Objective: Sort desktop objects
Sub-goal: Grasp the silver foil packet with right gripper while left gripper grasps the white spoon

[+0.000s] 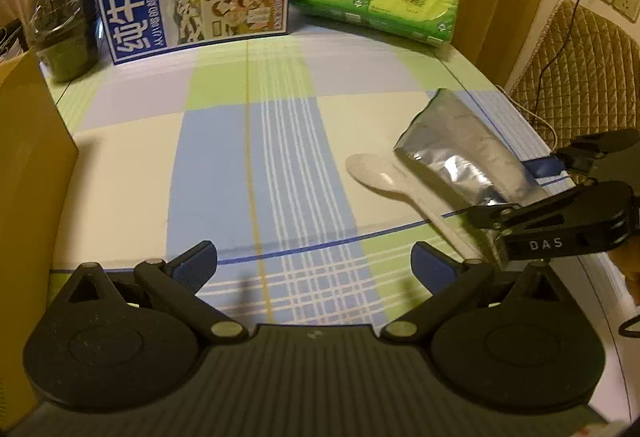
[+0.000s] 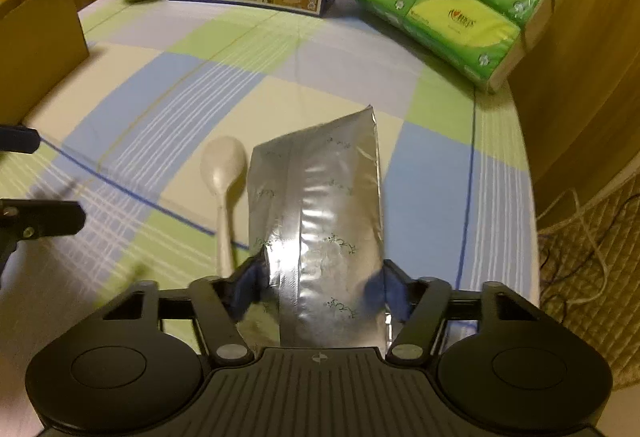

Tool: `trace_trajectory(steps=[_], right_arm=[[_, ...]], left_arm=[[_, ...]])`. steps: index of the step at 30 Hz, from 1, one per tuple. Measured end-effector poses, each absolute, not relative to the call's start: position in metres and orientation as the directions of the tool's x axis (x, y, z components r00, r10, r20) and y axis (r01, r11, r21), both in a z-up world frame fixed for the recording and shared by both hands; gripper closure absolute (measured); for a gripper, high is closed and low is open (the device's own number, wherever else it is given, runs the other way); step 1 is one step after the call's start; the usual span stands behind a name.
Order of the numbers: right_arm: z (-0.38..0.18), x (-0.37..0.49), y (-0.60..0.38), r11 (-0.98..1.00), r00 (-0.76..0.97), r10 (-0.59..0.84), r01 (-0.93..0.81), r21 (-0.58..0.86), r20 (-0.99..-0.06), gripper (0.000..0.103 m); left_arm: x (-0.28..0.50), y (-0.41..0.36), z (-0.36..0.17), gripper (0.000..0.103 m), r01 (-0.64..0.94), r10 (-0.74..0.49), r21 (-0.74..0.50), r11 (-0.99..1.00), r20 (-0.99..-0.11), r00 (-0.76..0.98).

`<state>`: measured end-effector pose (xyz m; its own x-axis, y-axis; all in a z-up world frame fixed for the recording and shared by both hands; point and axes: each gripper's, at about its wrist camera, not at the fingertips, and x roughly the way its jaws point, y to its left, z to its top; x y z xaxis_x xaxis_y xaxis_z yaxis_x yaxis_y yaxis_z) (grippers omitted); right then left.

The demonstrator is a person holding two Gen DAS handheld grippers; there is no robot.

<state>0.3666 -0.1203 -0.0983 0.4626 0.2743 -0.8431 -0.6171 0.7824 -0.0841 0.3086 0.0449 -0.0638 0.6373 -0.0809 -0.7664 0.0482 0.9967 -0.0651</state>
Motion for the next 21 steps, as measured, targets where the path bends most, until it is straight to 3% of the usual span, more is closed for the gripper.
trace_trajectory(steps=[4,9,15,21], right_arm=[[-0.098,0.344,-0.119,0.783,0.402,0.297,-0.621,-0.019,-0.866,0.048],[-0.094,0.324,-0.123,0.782,0.293,0.425,-0.596,0.184,-0.856,0.048],[-0.083,0.323,-0.139,0.832,0.422,0.37,-0.547,0.093,-0.828,0.048],[-0.088,0.328,-0.161,0.859,0.471,0.318,-0.51,0.04,-0.822,0.048]], left_arm=[[0.304,0.052,-0.063,0.002,0.036,-0.077,-0.07,0.997,-0.767,0.637],[0.294,0.059,-0.055,0.002,0.031,-0.077,-0.075,0.997,-0.761,0.644],[0.292,0.058,-0.052,0.003,0.032,-0.091,-0.093,0.995,-0.76,0.644],[0.312,0.038,-0.061,0.013,0.047,-0.125,-0.125,0.991,-0.753,0.646]])
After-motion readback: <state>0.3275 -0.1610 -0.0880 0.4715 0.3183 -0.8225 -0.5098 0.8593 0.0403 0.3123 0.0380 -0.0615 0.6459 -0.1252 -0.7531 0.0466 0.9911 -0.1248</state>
